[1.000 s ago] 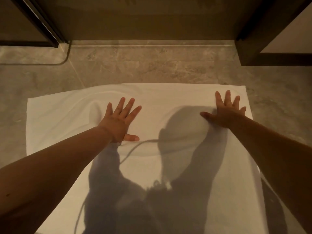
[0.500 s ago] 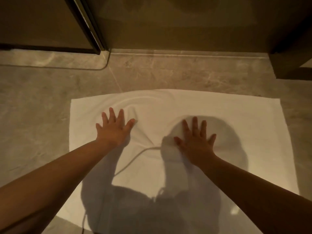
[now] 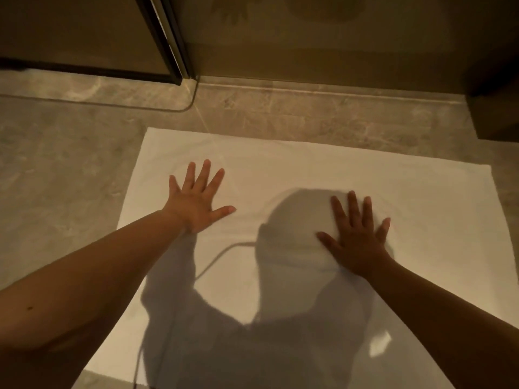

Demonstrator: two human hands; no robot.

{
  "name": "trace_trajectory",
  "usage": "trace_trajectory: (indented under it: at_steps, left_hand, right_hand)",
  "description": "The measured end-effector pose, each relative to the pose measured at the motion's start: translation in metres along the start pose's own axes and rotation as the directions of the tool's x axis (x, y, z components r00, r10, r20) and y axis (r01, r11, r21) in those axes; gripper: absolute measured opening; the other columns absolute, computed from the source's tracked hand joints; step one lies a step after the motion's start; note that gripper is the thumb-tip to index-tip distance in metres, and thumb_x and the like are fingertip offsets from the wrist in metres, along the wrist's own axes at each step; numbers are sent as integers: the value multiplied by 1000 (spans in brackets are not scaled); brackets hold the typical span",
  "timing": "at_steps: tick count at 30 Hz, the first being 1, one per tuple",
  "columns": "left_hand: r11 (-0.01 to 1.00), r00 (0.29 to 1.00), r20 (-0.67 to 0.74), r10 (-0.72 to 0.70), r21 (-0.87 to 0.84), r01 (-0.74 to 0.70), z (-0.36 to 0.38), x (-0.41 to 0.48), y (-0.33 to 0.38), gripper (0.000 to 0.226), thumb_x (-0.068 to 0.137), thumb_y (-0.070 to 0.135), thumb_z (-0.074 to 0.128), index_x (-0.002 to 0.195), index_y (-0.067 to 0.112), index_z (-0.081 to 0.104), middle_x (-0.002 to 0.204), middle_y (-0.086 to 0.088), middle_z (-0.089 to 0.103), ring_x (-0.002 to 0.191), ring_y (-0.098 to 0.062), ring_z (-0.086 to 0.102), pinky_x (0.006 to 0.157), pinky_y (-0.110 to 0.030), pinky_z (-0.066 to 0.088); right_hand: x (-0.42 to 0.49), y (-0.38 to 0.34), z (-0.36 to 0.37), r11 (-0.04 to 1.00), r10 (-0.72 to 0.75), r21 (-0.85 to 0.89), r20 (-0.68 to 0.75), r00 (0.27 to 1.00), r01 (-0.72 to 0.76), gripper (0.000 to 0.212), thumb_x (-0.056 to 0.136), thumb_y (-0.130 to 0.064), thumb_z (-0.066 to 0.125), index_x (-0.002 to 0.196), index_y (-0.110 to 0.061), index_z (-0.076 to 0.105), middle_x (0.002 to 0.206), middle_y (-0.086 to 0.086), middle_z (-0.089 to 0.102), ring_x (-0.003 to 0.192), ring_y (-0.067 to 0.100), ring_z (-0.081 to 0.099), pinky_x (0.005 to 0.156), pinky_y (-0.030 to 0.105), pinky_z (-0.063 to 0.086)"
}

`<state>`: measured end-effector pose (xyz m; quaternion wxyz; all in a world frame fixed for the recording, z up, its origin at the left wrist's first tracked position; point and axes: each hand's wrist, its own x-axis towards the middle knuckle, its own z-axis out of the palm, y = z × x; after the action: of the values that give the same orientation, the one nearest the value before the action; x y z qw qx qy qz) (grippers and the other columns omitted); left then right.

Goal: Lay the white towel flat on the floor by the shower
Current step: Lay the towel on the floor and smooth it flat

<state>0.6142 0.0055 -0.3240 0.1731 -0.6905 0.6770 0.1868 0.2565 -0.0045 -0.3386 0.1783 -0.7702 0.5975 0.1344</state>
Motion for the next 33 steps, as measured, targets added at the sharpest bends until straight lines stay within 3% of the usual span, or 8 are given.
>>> trace_trajectory:
  at_steps: [5,15,20,24,28,30,33]
  left_hand:
    - [997,1000,6,19,72,-19,-3,13,4,97,73,85,15,142,34,-29,152,-2,-35,140,-32,-30,110,-64,-2]
    - [997,1000,-16,-18,69,19,8,-4,4,96,73,84,11,144,31,-27,152,-1,-35,141,-29,-28,110,-64,4]
    - [998,998,-47,-41,39,43,11,-5,14,94,69,82,-5,143,29,-29,151,-2,-37,140,-32,-29,111,-63,1]
    - [997,997,-34,-64,29,65,8,3,15,90,75,81,4,143,31,-28,152,-2,-35,141,-33,-27,111,-64,1]
    - [996,997,-26,-75,49,76,-2,14,18,88,81,77,12,144,30,-26,154,-2,-33,142,-32,-25,111,-64,3]
    - [993,995,-69,-77,79,83,-4,12,21,86,84,74,12,146,26,-24,154,-5,-31,142,-32,-24,112,-62,2]
    - [999,969,-248,-2,-40,-8,5,-6,35,78,91,65,16,150,24,-14,157,-6,-23,143,-27,-23,114,-57,-3]
  right_hand:
    - [15,19,-11,997,-43,-67,0,999,43,80,72,-83,4,132,-46,-35,152,-2,-30,139,27,-28,106,67,-4]
    - [-4,13,1,996,-31,-86,-49,998,27,82,73,-81,-7,138,-38,-31,151,-1,-31,138,26,-30,109,62,-2]
    - [0,11,2,996,-21,-84,-70,997,15,83,74,-81,-5,140,-37,-29,153,1,-28,139,28,-28,107,63,-5]
    - [16,13,-7,996,-13,-90,-57,998,8,87,72,-82,-2,143,-36,-21,157,1,-20,142,30,-21,107,65,-2]
    - [29,14,-19,998,-1,-64,10,1000,2,89,69,-82,1,144,-37,-19,156,-1,-23,141,27,-23,107,65,-3]
    - [25,14,-21,998,-22,-54,-17,1000,21,88,74,-80,6,146,-33,-16,157,1,-20,142,28,-20,109,64,-1]
    - [3,23,-17,995,8,102,-185,983,11,82,86,-74,17,149,-29,-10,158,4,-15,143,26,-18,113,59,0]
